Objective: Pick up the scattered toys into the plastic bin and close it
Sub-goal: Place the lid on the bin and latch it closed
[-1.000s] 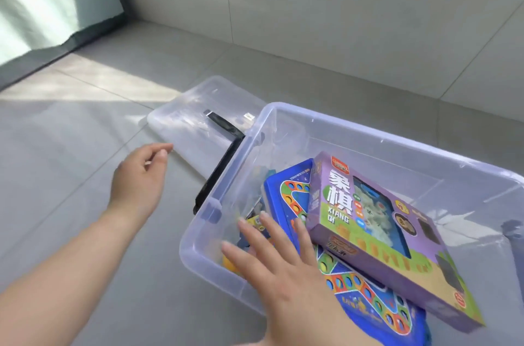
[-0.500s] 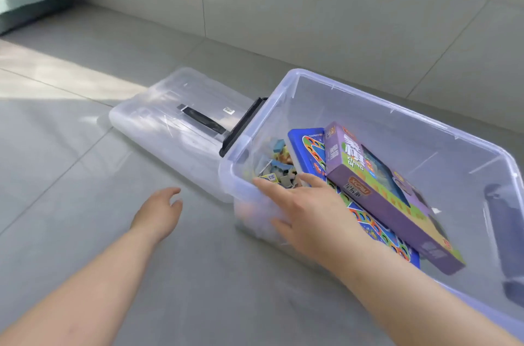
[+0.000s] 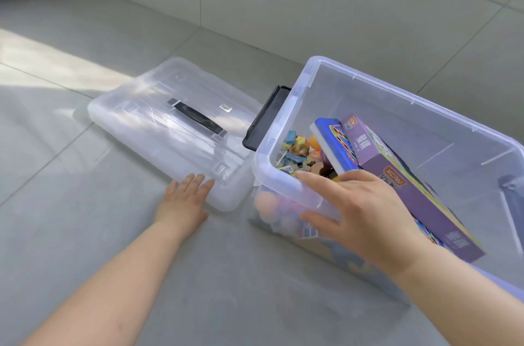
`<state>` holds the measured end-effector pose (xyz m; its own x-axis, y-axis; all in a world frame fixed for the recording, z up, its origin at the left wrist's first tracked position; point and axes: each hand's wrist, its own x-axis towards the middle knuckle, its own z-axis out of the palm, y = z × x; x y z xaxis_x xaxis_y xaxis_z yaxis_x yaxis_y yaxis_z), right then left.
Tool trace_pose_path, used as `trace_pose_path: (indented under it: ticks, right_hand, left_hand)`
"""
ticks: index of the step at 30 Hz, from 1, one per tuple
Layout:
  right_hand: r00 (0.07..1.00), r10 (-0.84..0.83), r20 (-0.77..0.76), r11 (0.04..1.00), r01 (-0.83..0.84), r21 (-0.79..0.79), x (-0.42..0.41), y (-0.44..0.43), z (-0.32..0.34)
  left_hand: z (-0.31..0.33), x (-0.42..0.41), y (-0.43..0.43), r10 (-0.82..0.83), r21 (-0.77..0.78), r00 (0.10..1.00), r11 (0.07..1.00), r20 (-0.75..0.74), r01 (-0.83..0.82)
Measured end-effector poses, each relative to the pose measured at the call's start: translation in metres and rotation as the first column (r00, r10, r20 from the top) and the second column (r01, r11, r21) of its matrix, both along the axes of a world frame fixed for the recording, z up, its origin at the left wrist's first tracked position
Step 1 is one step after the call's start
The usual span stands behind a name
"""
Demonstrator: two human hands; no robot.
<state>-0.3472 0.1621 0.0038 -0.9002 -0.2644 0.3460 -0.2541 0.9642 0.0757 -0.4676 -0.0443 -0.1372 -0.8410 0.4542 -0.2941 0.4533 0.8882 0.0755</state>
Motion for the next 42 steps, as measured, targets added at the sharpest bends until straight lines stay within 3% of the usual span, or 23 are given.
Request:
trace_pose_path:
  ticks: [4,13,16,18,22,25,29,30,32,36,39,42]
  right_hand:
    - [1.000,0.011,-0.012,1.000,-0.011,-0.001,-0.004,0.005,-0.001]
    - [1.000,0.005,-0.009,0.999,-0.005,-0.038,-0.004,-0.001,0.008]
    - [1.000,0.015,-0.011,0.998,-0.016,-0.067,0.002,-0.007,0.011]
    - [0.999,0.051,-0.006,0.994,-0.051,-0.096,0.008,-0.011,0.012]
    - [0.996,0.089,0.021,0.991,-0.087,-0.101,0.022,-0.015,0.011]
    - [0.994,0.101,0.045,0.991,-0.096,-0.089,0.025,-0.016,0.013]
    - [0.992,0.088,0.087,0.992,-0.080,-0.095,0.025,-0.016,0.014]
    - [0.992,0.088,0.094,0.993,-0.079,-0.093,0.026,-0.017,0.015]
    - [0.993,0.094,0.077,0.992,-0.087,-0.086,0.027,-0.017,0.016]
    - [0.995,0.079,0.061,0.996,-0.077,-0.038,0.026,-0.014,0.015]
    - [0.997,0.043,0.062,0.999,-0.041,-0.030,0.028,-0.015,0.014]
    - [0.998,0.028,0.053,0.999,-0.026,-0.040,0.029,-0.016,0.013]
  left_hand:
    - [0.002,0.006,-0.023,-0.083,0.200,0.981,0.973,-0.173,0.117]
    - [-0.007,0.118,-0.076,-0.203,0.299,0.971,0.925,-0.128,0.233]
    - [-0.003,0.132,-0.092,-0.146,0.372,0.965,0.902,-0.217,0.220]
    - [0.015,0.120,-0.104,-0.031,0.340,0.982,0.936,-0.188,0.095]
    - [0.021,0.101,-0.123,0.113,-0.089,0.992,0.989,-0.048,-0.117]
    - [0.020,0.104,-0.134,0.091,-0.178,0.993,0.979,-0.074,-0.103]
    - [0.020,0.107,-0.145,-0.073,-0.279,0.969,0.960,-0.237,0.004]
    - [0.022,0.108,-0.145,-0.080,-0.344,0.977,0.939,-0.198,0.007]
    - [0.024,0.110,-0.150,-0.152,-0.344,0.956,0.937,-0.252,0.058]
    - [0.032,0.111,-0.170,-0.241,-0.154,0.900,0.968,-0.364,0.197]
    - [0.048,0.111,-0.165,-0.192,-0.250,0.969,0.957,-0.157,0.149]
    - [0.040,0.111,-0.161,-0.004,-0.289,1.000,0.957,0.002,0.004]
